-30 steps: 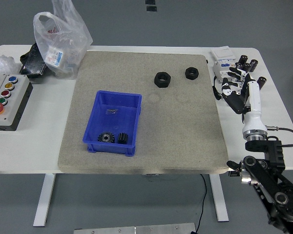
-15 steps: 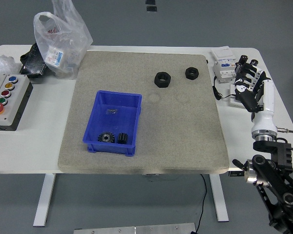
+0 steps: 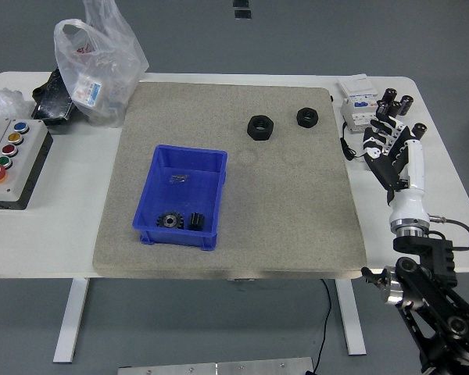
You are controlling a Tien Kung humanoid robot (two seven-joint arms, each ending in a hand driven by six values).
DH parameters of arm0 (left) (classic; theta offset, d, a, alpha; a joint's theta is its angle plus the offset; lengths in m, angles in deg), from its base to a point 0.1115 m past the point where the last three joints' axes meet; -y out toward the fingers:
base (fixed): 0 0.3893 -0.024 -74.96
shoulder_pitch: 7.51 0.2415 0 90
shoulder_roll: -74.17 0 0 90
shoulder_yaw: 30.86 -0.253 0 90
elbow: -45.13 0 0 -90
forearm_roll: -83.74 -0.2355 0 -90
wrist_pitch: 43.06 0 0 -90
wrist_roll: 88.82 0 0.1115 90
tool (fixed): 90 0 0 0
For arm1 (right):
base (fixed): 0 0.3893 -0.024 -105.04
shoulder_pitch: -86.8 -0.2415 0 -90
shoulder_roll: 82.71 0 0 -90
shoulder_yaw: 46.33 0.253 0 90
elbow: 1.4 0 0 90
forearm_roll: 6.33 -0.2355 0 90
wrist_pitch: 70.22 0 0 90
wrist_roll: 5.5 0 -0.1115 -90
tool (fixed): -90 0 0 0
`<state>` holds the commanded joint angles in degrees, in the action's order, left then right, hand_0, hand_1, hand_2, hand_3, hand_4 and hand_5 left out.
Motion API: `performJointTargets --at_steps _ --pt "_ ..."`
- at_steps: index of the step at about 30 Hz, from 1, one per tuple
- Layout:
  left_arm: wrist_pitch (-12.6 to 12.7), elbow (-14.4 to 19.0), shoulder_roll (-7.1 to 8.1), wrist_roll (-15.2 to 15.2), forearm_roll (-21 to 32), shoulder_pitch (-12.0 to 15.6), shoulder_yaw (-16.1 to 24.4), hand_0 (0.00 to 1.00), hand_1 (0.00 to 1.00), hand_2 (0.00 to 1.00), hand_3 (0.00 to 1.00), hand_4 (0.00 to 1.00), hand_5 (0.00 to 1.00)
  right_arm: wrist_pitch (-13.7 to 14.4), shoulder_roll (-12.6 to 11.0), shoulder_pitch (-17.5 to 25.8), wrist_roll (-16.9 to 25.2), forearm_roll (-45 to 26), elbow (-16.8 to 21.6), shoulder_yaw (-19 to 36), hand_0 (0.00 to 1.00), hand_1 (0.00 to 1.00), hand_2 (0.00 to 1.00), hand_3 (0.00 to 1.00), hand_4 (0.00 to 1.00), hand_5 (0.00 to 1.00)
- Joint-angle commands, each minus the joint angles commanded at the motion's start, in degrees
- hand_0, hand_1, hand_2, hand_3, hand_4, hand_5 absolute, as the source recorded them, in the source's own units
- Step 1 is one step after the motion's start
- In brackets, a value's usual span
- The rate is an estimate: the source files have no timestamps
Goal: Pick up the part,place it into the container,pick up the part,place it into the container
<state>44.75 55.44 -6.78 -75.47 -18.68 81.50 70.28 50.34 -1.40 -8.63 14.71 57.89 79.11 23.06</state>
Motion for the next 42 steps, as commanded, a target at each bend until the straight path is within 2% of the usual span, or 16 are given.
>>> performJointTargets --at_steps 9,21,29,42 --pt "0.18 0.0 -0.57 -0.27 1.87 0.29 -0.49 0.613 0.604 0.597 0.626 0.516 0.471 -0.84 -0.7 0.15 0.9 -1.58 0.48 1.47 0.614 0.66 0.701 0.696 0.646 0.309" --pt "0.25 0.0 -1.48 -0.26 1.67 -0.81 0.19 0.613 0.605 0.596 0.626 0.529 0.461 -2.59 0.08 0.38 4.13 -7.37 0.28 4.33 0.616 0.66 0.7 0.691 0.649 0.313" --pt "0.04 0.0 -1.26 -0.15 1.56 -1.7 -0.12 0.613 0.605 0.596 0.625 0.552 0.461 -2.54 0.35 0.28 4.6 -9.45 -0.08 4.25 0.609 0.658 0.687 0.684 0.647 0.325" --pt "-0.17 0.0 -1.08 0.46 3.9 -1.31 -1.76 0.613 0.591 0.591 0.625 0.575 0.437 -3.51 1.29 0.61 4.74 -9.78 -0.39 5.59 0.6 0.634 0.661 0.677 0.645 0.322"
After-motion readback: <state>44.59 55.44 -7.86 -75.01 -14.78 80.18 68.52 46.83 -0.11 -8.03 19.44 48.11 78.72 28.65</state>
